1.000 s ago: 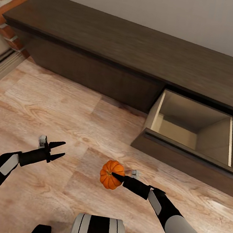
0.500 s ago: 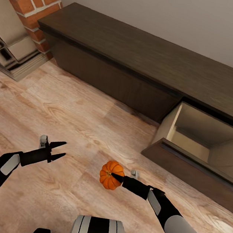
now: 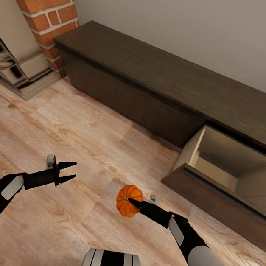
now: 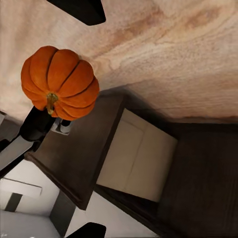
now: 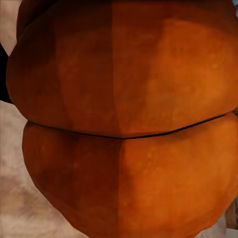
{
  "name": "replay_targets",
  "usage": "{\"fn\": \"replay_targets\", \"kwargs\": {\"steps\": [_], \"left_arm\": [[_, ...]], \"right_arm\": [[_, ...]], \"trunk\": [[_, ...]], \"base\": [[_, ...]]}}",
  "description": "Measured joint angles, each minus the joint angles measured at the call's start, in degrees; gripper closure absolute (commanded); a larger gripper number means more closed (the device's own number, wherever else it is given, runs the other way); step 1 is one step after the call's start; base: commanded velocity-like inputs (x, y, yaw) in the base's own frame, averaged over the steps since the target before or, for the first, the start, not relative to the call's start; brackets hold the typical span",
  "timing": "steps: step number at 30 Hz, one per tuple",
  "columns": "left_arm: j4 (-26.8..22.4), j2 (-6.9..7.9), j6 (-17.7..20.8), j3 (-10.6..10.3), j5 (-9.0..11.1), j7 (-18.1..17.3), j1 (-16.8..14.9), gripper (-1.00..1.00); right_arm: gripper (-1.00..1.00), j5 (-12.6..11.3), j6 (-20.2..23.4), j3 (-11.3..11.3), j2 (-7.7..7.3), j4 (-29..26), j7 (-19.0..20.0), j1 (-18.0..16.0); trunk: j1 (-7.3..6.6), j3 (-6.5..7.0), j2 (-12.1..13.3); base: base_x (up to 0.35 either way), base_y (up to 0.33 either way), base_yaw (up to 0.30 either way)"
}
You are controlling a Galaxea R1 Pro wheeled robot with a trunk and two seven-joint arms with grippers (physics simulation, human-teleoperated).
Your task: Place each of the two pumpkins and all three candles from the living room inside a cabinet in the living room (use any cabinet), then make sure every cabinet is closed, and position the cauldron so it is next to a table in the living room.
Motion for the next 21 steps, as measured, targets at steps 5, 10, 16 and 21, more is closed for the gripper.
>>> {"fn": "replay_targets", "kwargs": {"steps": [5,10,16,21], "left_arm": [[0.0,0.14,0.0,0.1,-0.1,0.0,0.0,-1.00],[0.0,0.18,0.0,0.1,-0.1,0.0,0.0,-1.00],[0.0,0.19,0.0,0.1,-0.1,0.0,0.0,-1.00],[0.0,0.25,0.1,0.2,-0.1,-0.1,0.0,-1.00]], "right_arm": [[1.00,0.0,-0.2,-0.1,0.15,0.1,-3.6,0.0],[1.00,0.0,-0.2,-0.1,0.15,0.1,-3.7,0.0],[1.00,0.1,-0.2,0.0,0.15,0.1,-4.2,0.0],[1.00,0.2,-0.2,0.0,0.27,0.0,-6.8,0.0]], "trunk": [[-0.13,1.11,0.1],[-0.26,2.20,0.1],[-0.41,3.42,0.2],[-0.54,4.44,0.3]], "base": [[0.000,0.000,0.230],[0.000,0.000,0.292],[0.000,0.000,0.285],[0.000,0.000,0.231]]}}
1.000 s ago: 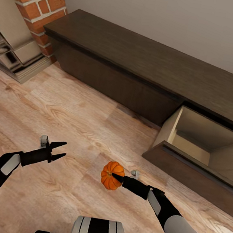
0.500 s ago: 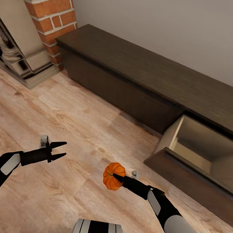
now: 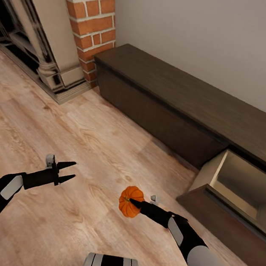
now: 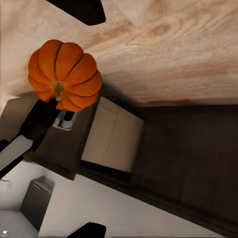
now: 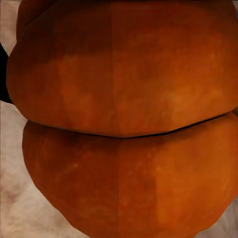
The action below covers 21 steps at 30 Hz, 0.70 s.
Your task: Place each of the two pumpkins and all three candles from the living room inside a cabinet in the living room (use any cabinet), then make sure every cabinet is closed, and position the cauldron so it is next to a table in the living room.
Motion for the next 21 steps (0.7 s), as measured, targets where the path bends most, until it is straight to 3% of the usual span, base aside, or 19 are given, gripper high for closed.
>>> {"fn": "replay_targets", "kwargs": {"steps": [7,11,21], "left_arm": [[-1.3,0.37,1.3,1.4,0.5,-1.3,1.3,-1.00],[-2.5,0.52,1.9,2.1,0.5,-1.4,2.6,-1.00],[-4.2,0.70,2.0,2.1,0.4,-1.1,3.6,-1.00]], "right_arm": [[1.00,-0.7,0.3,0.8,0.15,0.0,-1.0,-1.3],[1.00,0.5,0.4,1.1,-0.17,-0.7,-0.4,-1.4],[1.00,2.0,0.5,1.1,0.17,-0.9,-0.3,-1.4]], "trunk": [[-0.08,0.65,0.0],[-0.08,0.65,0.0],[-0.34,2.86,0.2]], "base": [[0.000,0.000,0.019],[0.000,0.000,0.000],[0.000,0.000,0.000]]}}
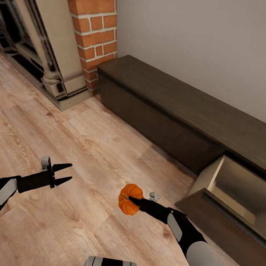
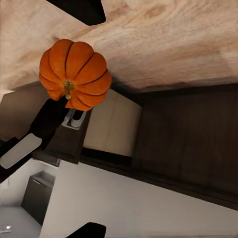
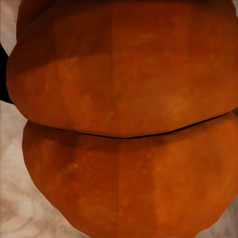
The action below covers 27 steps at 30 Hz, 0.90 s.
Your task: Place each of the two pumpkins and all three candles from the living room inside a cabinet in the living room (use any cabinet), then make sure every cabinet is closed, and position the cauldron so it is next to a table in the living room.
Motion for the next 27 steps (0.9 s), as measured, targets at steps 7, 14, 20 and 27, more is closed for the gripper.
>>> {"fn": "replay_targets", "kwargs": {"steps": [7,14,20,27], "left_arm": [[0.0,0.24,0.1,0.0,-0.1,0.0,0.0,-1.00],[0.1,0.52,0.1,0.0,0.0,0.0,0.0,-1.00],[0.0,0.46,0.1,0.0,0.1,0.0,0.0,-1.00],[0.0,0.44,0.1,0.0,0.1,0.0,0.0,-1.00]], "right_arm": [[1.00,0.0,-0.1,0.0,0.04,0.0,0.0,0.1],[1.00,0.0,-0.1,0.0,0.05,0.3,0.0,0.1],[1.00,-0.1,-0.2,0.1,0.06,0.5,0.0,0.7],[1.00,-0.2,-0.3,0.1,0.11,0.5,0.1,1.0]], "trunk": [[-0.18,1.55,0.1],[-0.36,3.10,0.2],[-0.51,4.43,0.3],[-0.70,5.99,0.4]], "base": [[0.000,0.000,0.000],[0.000,0.000,0.000],[0.000,0.000,0.000],[0.000,0.000,0.000]]}}
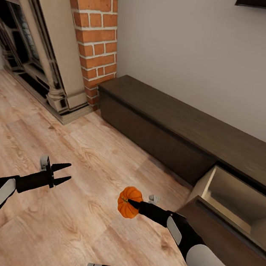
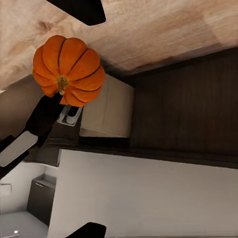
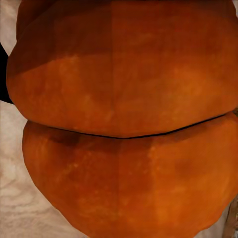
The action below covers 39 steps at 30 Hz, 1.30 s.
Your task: Place each of the two pumpkins and all three candles from the living room inside a cabinet in the living room (use any cabinet), then make sure every cabinet is closed, and position the cauldron so it is next to a table in the living room.
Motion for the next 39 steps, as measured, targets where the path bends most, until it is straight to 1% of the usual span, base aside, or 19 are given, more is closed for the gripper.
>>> {"fn": "replay_targets", "kwargs": {"steps": [4,5,6,7,8,11,19,25,27,30,39], "left_arm": [[0.0,-0.04,0.0,0.0,0.0,0.0,0.0,-1.00],[0.0,-0.01,0.0,0.0,-0.1,0.0,0.0,-1.00],[0.0,0.00,0.0,0.0,-0.1,0.0,0.0,-1.00],[0.0,0.01,0.0,0.0,-0.1,0.0,0.0,-1.00],[0.0,0.02,0.0,0.0,-0.1,0.1,0.0,-1.00],[0.1,-0.04,0.0,0.0,-0.1,0.2,0.0,-1.00],[0.1,-0.07,0.0,0.0,-0.1,0.2,0.0,-1.00],[0.1,-0.10,0.0,0.0,-0.1,0.2,0.0,-1.00],[0.1,-0.20,0.0,0.0,0.0,0.2,0.0,-1.00],[0.1,-0.27,0.0,0.0,0.0,0.1,0.0,-1.00],[0.1,-0.45,0.1,0.0,0.0,0.2,0.0,-1.00]], "right_arm": [[1.00,0.1,0.0,0.0,-0.04,0.0,0.7,0.0],[1.00,0.0,0.1,0.1,-0.10,-0.1,2.9,0.1],[1.00,0.0,0.0,-0.1,-0.14,0.0,3.0,0.1],[1.00,0.0,0.0,0.0,-0.11,0.1,2.9,0.1],[1.00,0.2,-0.1,-0.1,-0.02,0.2,1.4,0.1],[1.00,0.3,-0.1,-0.1,-0.04,0.7,0.6,0.1],[1.00,0.1,0.0,-0.1,-0.06,1.0,0.5,0.1],[1.00,0.2,0.0,0.0,-0.06,2.2,0.4,0.2],[1.00,0.5,-0.1,0.2,-0.14,3.7,0.3,0.3],[1.00,0.3,0.0,0.0,-0.22,4.5,0.3,0.3],[1.00,0.3,0.0,0.0,-0.43,4.8,0.2,0.6]], "trunk": [[-0.10,0.89,0.1],[-0.13,1.11,0.1],[-0.15,1.33,0.1],[-0.18,1.55,0.1],[-0.20,1.77,0.1],[-0.28,2.44,0.1],[-0.49,4.21,0.3],[-0.64,5.54,0.3],[-0.69,5.98,0.4],[-0.77,6.65,0.4],[-1.00,8.65,0.5]], "base": [[0.000,0.000,0.000],[0.000,0.000,0.000],[0.000,0.000,0.000],[0.000,0.000,0.000],[0.000,0.000,0.000],[0.000,0.000,0.000],[0.000,0.000,0.000],[0.000,0.000,0.000],[0.000,0.000,0.000],[0.000,0.000,0.000],[0.000,0.000,0.000]]}}
